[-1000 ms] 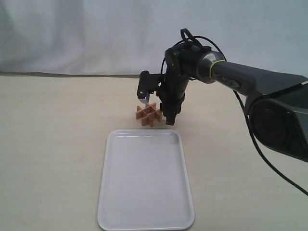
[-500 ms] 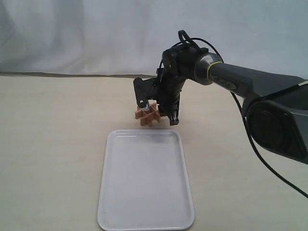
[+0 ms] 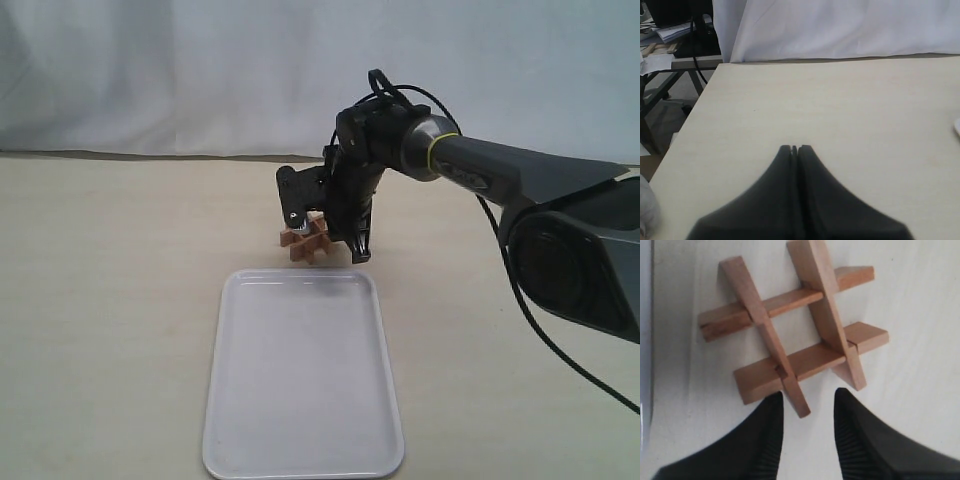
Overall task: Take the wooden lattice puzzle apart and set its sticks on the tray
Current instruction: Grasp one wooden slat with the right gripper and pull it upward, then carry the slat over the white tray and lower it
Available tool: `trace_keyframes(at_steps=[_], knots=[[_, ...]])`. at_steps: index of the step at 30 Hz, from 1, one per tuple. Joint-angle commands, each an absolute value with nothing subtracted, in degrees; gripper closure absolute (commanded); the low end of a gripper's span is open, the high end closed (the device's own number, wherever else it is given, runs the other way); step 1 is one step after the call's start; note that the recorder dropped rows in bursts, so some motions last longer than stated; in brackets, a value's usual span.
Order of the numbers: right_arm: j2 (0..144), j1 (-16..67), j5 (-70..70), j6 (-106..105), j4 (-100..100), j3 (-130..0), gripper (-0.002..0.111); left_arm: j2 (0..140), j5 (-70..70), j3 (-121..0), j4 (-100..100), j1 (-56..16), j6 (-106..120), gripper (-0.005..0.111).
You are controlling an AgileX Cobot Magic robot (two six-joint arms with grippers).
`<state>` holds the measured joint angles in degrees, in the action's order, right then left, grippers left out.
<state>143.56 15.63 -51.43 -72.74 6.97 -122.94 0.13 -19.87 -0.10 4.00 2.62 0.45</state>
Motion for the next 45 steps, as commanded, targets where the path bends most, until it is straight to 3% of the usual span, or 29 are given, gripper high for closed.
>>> trace_keyframes(at_steps=[1, 10, 13, 14, 15, 35, 45], knots=[[143.79, 15.85, -52.06, -73.26, 6.62, -123.18, 0.076, 0.00, -18.99, 0.00, 3.94, 2.61, 0.40, 0.107], [144.28, 15.85, -52.43, -73.26, 6.41, -123.18, 0.078, 0.00, -18.99, 0.00, 3.94, 2.61, 0.40, 0.107], [144.28, 15.85, -52.68, -73.26, 6.41, -123.18, 0.091, 0.00, -18.99, 0.00, 3.94, 2.61, 0.40, 0.107], [144.28, 15.85, -53.04, -73.26, 6.41, -123.18, 0.103, 0.00, -18.99, 0.00, 3.94, 2.61, 0.40, 0.107], [144.28, 15.85, -53.17, -73.26, 6.41, -123.18, 0.104, 0.00, -18.99, 0.00, 3.94, 2.61, 0.40, 0.107], [138.78, 16.08, -57.28, -73.61, 6.41, -123.18, 0.104, 0.00, -18.99, 0.00, 3.94, 2.61, 0.40, 0.107], [134.13, 18.18, -64.57, -60.43, 6.22, -123.18, 0.104, 0.00, -18.99, 0.00, 3.94, 2.61, 0.40, 0.107]])
